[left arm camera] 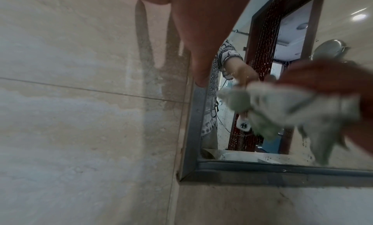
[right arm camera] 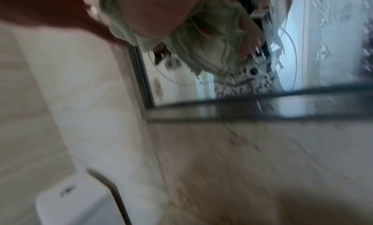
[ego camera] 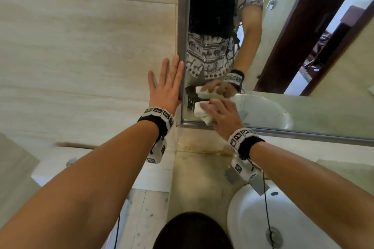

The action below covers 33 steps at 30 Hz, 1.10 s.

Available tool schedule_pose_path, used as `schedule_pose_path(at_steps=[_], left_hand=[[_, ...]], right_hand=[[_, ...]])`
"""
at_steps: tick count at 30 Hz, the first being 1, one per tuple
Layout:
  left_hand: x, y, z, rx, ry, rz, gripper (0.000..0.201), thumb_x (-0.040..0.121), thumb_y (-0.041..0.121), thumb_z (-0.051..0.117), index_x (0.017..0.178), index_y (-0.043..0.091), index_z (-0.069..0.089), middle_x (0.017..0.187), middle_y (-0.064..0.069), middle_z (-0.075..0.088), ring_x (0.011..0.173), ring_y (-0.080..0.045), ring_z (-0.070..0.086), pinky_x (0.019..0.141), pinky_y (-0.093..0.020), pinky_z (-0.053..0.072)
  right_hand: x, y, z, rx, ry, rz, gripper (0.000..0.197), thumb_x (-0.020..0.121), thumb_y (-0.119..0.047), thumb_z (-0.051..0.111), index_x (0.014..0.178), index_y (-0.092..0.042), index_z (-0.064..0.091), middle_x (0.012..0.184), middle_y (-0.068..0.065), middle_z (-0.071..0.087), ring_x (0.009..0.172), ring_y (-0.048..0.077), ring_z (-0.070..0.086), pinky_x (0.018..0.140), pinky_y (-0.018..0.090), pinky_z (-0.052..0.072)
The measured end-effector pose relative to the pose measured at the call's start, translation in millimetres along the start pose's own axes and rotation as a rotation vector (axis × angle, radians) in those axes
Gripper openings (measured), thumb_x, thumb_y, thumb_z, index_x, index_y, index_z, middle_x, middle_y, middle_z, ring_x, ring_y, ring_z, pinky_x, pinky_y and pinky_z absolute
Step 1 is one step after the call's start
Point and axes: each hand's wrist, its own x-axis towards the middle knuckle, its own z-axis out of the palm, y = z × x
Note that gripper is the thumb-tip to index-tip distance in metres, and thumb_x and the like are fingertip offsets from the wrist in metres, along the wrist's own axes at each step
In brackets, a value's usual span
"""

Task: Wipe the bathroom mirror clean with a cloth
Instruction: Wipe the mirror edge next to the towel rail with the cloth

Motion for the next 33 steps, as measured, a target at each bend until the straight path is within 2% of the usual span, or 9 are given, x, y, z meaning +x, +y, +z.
schedule_pose_path(at_steps=[7,10,14,17,19,22,24,28,33], left_hand=[[-4.6,-5.3,3.5,0.009,-0.037,-0.008,0.139,0.072,0.050,0.080,0.149,0.018,-0.031,0.160,-0.002,-0.029,0.151,-0.028,-0.016,0.117,-0.065,0.013],[-1.4,-6.9,5.6,0.012,-0.045,0.003,0.135,0.074,0.050,0.078,0.149,0.019,-0.031,0.160,-0.002,-0.030,0.151,-0.028,-0.017,0.117,-0.064,0.010],[2.0,-8.9,10.5,0.033,0.004,0.020,0.135,0.074,0.047,0.079,0.149,0.019,-0.030,0.163,-0.002,-0.022,0.152,-0.028,-0.013,0.117,-0.064,0.010],[4.3,-10.2,21.4,0.034,0.085,0.022,0.136,0.073,0.032,0.083,0.150,0.020,-0.029,0.163,-0.001,-0.024,0.152,-0.027,-0.008,0.116,-0.064,0.013],[6.8,-12.7,27.6,0.028,0.134,0.023,0.139,0.069,0.022,0.086,0.152,0.019,-0.025,0.162,0.000,-0.024,0.152,-0.026,-0.006,0.115,-0.066,0.016],[6.7,-15.7,27.3,0.053,0.089,0.059,0.135,0.071,0.038,0.083,0.153,0.018,-0.022,0.165,-0.003,-0.012,0.153,-0.028,-0.004,0.114,-0.066,0.014],[5.3,-14.8,21.9,0.041,0.046,0.067,0.134,0.069,0.047,0.081,0.153,0.016,-0.018,0.166,-0.006,-0.007,0.153,-0.029,-0.005,0.114,-0.067,0.013],[0.1,-12.7,16.4,0.035,0.056,0.037,0.131,0.070,0.045,0.082,0.155,0.015,-0.013,0.166,-0.005,-0.007,0.153,-0.028,-0.005,0.114,-0.067,0.014],[-10.2,-14.9,9.9,0.038,0.011,0.043,0.131,0.071,0.044,0.083,0.156,0.014,-0.013,0.165,-0.006,-0.012,0.152,-0.029,-0.009,0.116,-0.065,0.014]], right_hand=[[90.2,8.5,-68.4,-0.045,0.493,0.266,0.045,0.087,-0.018,0.057,0.132,-0.017,0.058,0.124,0.013,0.057,0.107,0.029,0.042,0.091,0.040,0.041],[100.4,9.8,-51.6,-0.063,0.536,0.309,0.048,0.086,-0.020,0.064,0.134,-0.019,0.055,0.125,0.009,0.054,0.106,0.028,0.040,0.089,0.042,0.044],[86.4,2.4,-12.8,-0.081,0.428,0.186,0.048,0.086,-0.028,0.063,0.133,-0.027,0.050,0.126,-0.001,0.044,0.103,0.027,0.040,0.088,0.042,0.042],[46.7,-10.7,32.2,-0.076,0.145,0.005,0.066,0.074,-0.023,0.077,0.132,-0.031,0.046,0.128,-0.003,0.043,0.103,0.028,0.042,0.086,0.045,0.045],[20.4,-21.5,60.0,0.001,-0.013,0.022,0.079,0.067,-0.024,0.080,0.135,-0.032,0.041,0.132,-0.003,0.041,0.106,0.031,0.043,0.085,0.048,0.048],[11.0,-29.3,75.3,0.026,-0.053,0.099,0.080,0.069,-0.025,0.074,0.139,-0.032,0.037,0.136,-0.002,0.038,0.108,0.033,0.044,0.087,0.050,0.049],[6.7,-26.8,78.2,-0.015,-0.095,0.038,0.078,0.069,-0.021,0.071,0.139,-0.030,0.038,0.135,-0.002,0.040,0.108,0.030,0.041,0.086,0.049,0.049],[-18.5,-33.0,83.4,-0.054,-0.230,-0.050,0.073,0.068,-0.015,0.078,0.136,-0.025,0.051,0.128,-0.002,0.055,0.107,0.028,0.044,0.088,0.047,0.049],[-5.3,-37.1,55.1,0.013,-0.150,-0.001,0.061,0.065,-0.019,0.078,0.124,-0.019,0.062,0.121,0.005,0.061,0.105,0.030,0.045,0.090,0.048,0.047]])
